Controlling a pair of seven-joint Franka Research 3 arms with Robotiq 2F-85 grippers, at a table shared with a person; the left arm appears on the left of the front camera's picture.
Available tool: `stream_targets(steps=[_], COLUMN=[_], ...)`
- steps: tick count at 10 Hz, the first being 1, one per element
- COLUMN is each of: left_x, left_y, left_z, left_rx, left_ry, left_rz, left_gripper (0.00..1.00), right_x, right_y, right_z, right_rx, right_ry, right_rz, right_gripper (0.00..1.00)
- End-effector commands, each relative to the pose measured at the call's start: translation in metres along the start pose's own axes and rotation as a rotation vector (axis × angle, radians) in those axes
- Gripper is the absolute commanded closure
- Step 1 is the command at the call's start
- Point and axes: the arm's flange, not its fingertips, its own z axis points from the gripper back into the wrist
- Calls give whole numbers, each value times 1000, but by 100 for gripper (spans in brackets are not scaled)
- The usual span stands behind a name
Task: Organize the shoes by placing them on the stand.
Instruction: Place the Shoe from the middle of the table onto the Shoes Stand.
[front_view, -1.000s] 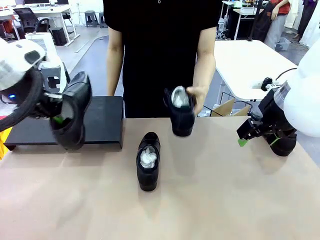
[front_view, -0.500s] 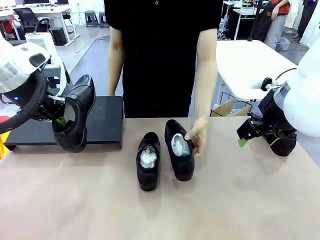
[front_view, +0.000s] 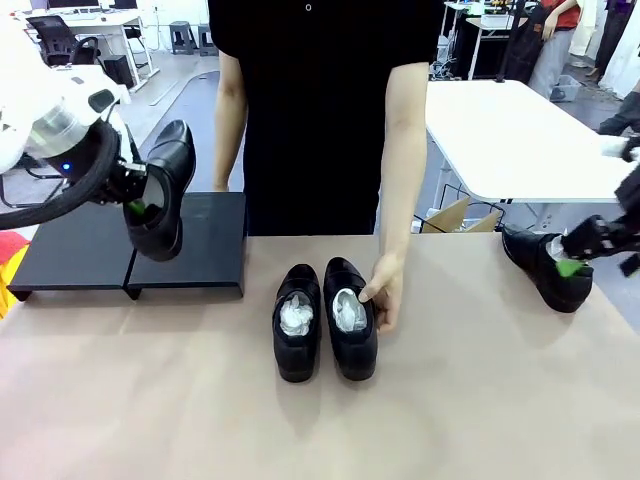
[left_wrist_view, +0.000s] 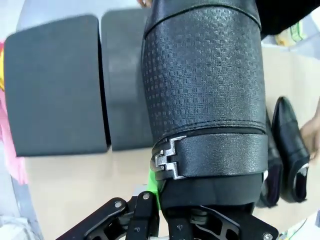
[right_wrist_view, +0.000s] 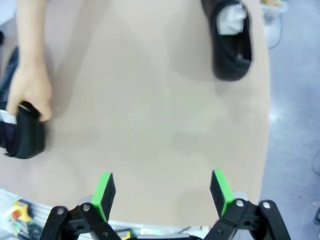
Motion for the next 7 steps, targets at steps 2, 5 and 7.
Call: stream_targets(steps=[2,5,7], left_x=[36,38,31], left_y=[-1,0,-1], left_z=[-42,-82,-88], left_rx=[-30,43,9], left_ry=[-39,-2,2], left_rz=[-33,-52,-46], left_gripper=[100,100,100], right_x=[0,0,0], right_y=[0,0,0], right_z=[0,0,0], right_rx=[0,0,0], right_ry=[0,0,0], right_rz=[0,0,0], right_gripper=[0,0,0])
